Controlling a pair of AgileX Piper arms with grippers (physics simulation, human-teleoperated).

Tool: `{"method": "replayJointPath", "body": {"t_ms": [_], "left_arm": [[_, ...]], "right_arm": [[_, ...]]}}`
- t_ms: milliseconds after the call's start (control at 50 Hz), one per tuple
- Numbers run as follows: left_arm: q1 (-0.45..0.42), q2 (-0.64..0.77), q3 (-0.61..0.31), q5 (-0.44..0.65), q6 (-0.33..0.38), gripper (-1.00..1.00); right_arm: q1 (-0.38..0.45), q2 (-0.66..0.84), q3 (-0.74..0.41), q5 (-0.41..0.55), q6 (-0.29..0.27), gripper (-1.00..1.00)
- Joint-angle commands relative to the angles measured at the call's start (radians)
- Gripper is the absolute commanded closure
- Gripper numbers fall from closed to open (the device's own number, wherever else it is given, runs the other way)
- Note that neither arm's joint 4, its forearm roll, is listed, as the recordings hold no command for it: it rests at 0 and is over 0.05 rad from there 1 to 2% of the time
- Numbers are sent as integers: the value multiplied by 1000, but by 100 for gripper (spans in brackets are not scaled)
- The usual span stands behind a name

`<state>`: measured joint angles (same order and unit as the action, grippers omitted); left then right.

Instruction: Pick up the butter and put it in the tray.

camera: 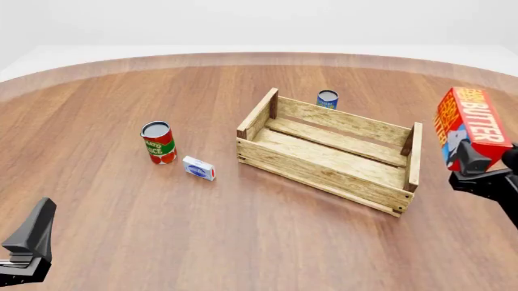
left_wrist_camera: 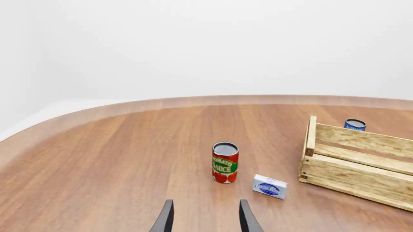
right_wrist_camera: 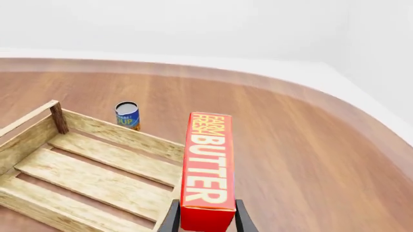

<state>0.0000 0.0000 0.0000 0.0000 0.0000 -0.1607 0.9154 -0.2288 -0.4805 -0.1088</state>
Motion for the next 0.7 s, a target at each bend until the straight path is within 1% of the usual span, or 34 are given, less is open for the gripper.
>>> {"method": "replayJointPath", "body": {"t_ms": [20,140,320,700], "left_arm": [[0,0,0,0,0,-100],[0,0,0,0,0,-100],[0,0,0,0,0,-100],[0,0,0,0,0,-100]], "right_arm": [[47,-55,-75,88,12,100],[82,-80,-106,137,10,100],[119,-76,-138,163,13,100],[187,-20,-173,165,9,100]]}}
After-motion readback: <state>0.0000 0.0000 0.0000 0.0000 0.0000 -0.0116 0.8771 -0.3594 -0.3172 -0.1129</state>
